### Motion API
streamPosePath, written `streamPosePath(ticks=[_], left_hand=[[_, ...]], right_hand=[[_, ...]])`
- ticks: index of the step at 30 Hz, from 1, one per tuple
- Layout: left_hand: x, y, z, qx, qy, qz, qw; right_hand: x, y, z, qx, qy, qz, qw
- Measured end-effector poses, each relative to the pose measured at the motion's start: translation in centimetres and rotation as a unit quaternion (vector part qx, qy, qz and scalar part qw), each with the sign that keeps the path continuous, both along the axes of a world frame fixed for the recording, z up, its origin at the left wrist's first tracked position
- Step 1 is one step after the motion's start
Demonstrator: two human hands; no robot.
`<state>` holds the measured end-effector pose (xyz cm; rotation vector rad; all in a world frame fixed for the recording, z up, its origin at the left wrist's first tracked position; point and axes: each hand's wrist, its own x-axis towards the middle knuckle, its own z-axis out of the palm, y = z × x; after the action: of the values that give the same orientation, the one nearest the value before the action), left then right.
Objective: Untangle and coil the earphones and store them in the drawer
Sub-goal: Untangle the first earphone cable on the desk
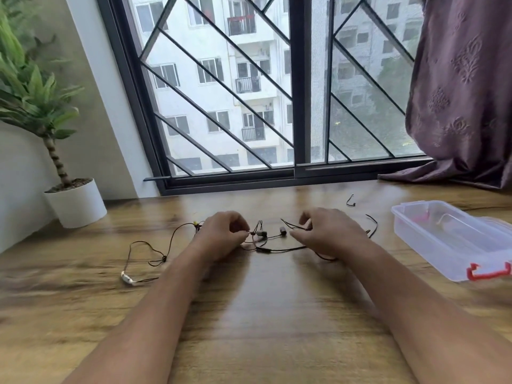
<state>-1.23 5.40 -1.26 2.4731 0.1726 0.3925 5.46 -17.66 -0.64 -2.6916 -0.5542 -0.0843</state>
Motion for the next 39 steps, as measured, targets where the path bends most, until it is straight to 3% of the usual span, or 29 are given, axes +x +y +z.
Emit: streamPosePath(ticks=[2,5,8,10,13,16,20,23,33,39], left_hand=[[0.0,-0.2,0.1,-0.12,-0.038,-0.001,0.992],[-0.2,-0.6,1.0,-0.284,-0.096,-0.017,0.954],[-0.9,-1.3,2.2,-0.393,-0.138,-0.074,0.906],[-1.5,-1.7,2.9,-0.44,-0.145,-0.117,0.878],[-2.1,-2.4,3.6,-0.438,-0.144,-0.166,0.872],[-2.4,-2.7,3.8,-0.416,-0.148,-0.171,0.881],[-2.4,-2.4,3.7,-0.38,-0.144,-0.157,0.9],[-2.5,-2.6,3.6,-0.366,-0.136,-0.142,0.909],[-2.3,-3.2,3.0,-0.383,-0.151,-0.157,0.898],[-2.0,-3.6,2.3,-0.362,-0.172,-0.148,0.904]], right_hand=[[-0.2,0.2,0.2,0.018,-0.036,-0.026,0.999],[-0.6,0.4,0.5,0.101,-0.118,-0.037,0.987],[-1.0,0.7,0.8,0.236,-0.168,0.056,0.955],[-1.7,1.3,0.9,0.29,-0.139,0.126,0.938],[-2.8,2.5,0.6,0.339,-0.054,0.195,0.919],[-3.2,3.3,0.6,0.397,-0.029,0.231,0.888],[-3.4,2.9,1.3,0.493,0.033,0.219,0.841],[-3.5,2.6,1.4,0.525,0.09,0.183,0.826],[-3.4,2.6,1.3,0.482,0.114,0.171,0.852],[-3.3,2.7,0.9,0.438,0.04,0.164,0.883]])
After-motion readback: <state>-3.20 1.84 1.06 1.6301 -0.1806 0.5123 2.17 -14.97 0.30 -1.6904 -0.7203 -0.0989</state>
